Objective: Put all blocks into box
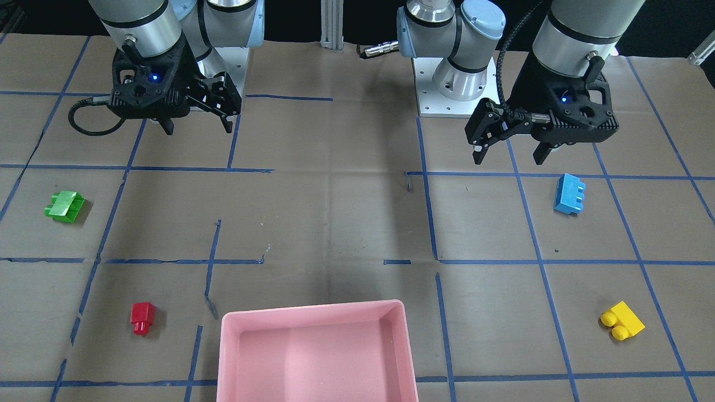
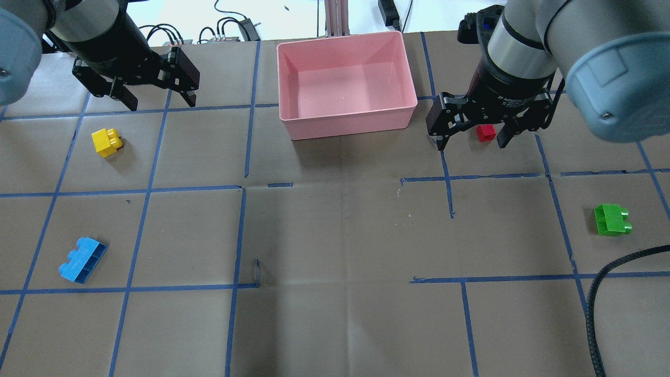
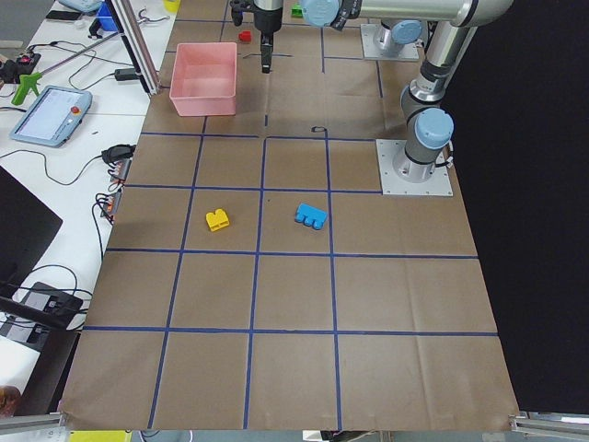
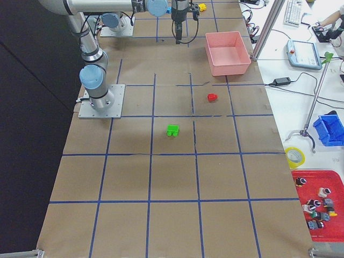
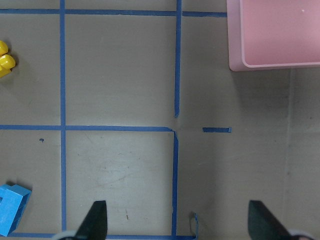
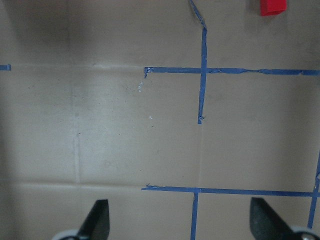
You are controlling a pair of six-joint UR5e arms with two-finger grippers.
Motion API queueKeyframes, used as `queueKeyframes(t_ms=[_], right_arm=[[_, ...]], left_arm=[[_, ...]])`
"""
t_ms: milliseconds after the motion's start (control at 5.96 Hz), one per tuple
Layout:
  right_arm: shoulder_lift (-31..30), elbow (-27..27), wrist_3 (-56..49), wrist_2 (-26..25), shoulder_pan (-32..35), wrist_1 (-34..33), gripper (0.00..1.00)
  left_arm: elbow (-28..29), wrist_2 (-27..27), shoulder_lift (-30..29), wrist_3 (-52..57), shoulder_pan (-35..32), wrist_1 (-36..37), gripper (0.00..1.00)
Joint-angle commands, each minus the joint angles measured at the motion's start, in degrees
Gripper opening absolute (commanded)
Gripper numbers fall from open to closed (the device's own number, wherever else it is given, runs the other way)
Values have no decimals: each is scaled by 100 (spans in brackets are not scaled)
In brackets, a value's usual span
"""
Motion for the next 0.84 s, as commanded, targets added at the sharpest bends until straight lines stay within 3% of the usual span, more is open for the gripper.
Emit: queueKeyframes(t_ms=[0, 336, 672], right_arm=[[0, 48, -56, 22, 0, -125, 100], [88, 66, -65, -83, 0, -144, 100], [18, 83, -108, -205, -497, -275, 100]], left_arm=[[-16, 6, 26, 9, 0, 0, 99], [-52, 41, 95, 907, 392, -17, 99], [-279, 24, 280, 2367, 1917, -97, 99]])
